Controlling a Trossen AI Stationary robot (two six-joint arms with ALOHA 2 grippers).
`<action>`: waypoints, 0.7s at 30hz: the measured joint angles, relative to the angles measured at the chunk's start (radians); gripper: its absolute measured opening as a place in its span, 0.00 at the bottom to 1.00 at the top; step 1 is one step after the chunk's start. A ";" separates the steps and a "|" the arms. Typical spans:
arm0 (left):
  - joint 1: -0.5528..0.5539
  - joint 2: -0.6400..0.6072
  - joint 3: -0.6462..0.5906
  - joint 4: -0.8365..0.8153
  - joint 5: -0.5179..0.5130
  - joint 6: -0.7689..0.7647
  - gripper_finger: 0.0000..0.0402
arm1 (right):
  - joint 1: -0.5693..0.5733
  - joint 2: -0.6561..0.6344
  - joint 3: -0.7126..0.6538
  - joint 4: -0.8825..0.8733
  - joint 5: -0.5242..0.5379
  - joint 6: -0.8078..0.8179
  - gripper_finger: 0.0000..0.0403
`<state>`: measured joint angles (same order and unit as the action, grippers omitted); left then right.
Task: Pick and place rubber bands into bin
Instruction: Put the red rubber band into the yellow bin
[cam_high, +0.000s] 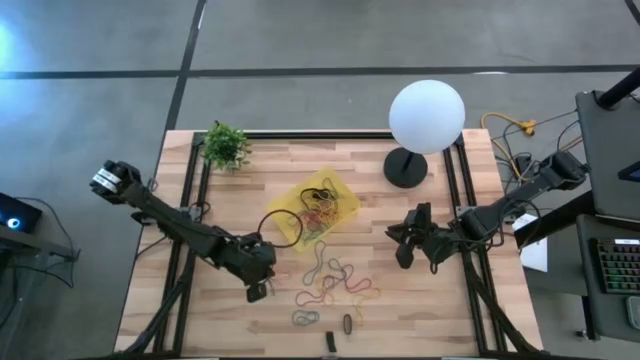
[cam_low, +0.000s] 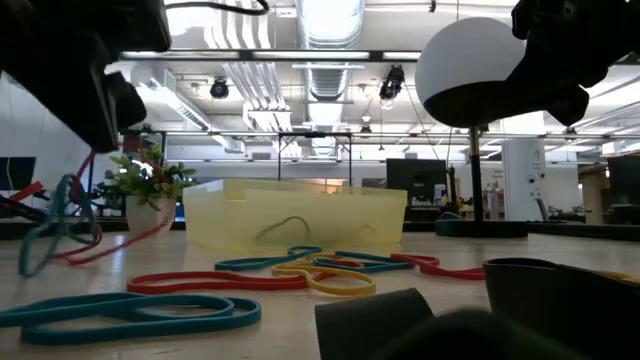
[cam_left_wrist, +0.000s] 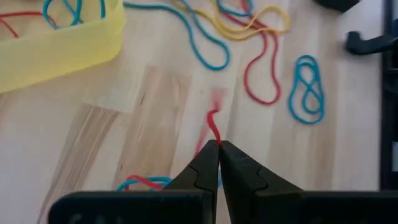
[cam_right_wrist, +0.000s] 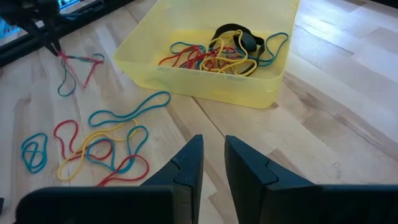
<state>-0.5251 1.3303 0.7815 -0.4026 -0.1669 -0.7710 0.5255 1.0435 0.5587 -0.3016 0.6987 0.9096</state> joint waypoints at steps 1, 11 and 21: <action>0.000 -0.010 0.000 -0.001 0.000 0.002 0.00 | 0.000 0.000 0.000 0.000 0.000 0.000 0.14; 0.000 -0.071 0.062 0.085 -0.049 0.176 0.00 | 0.000 0.000 0.000 0.001 0.000 0.000 0.14; -0.001 -0.090 0.128 0.204 -0.137 0.364 0.00 | 0.000 0.000 0.000 0.001 0.000 0.000 0.14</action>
<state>-0.5259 1.2406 0.9094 -0.1984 -0.3037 -0.4072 0.5255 1.0435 0.5587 -0.3011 0.6987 0.9096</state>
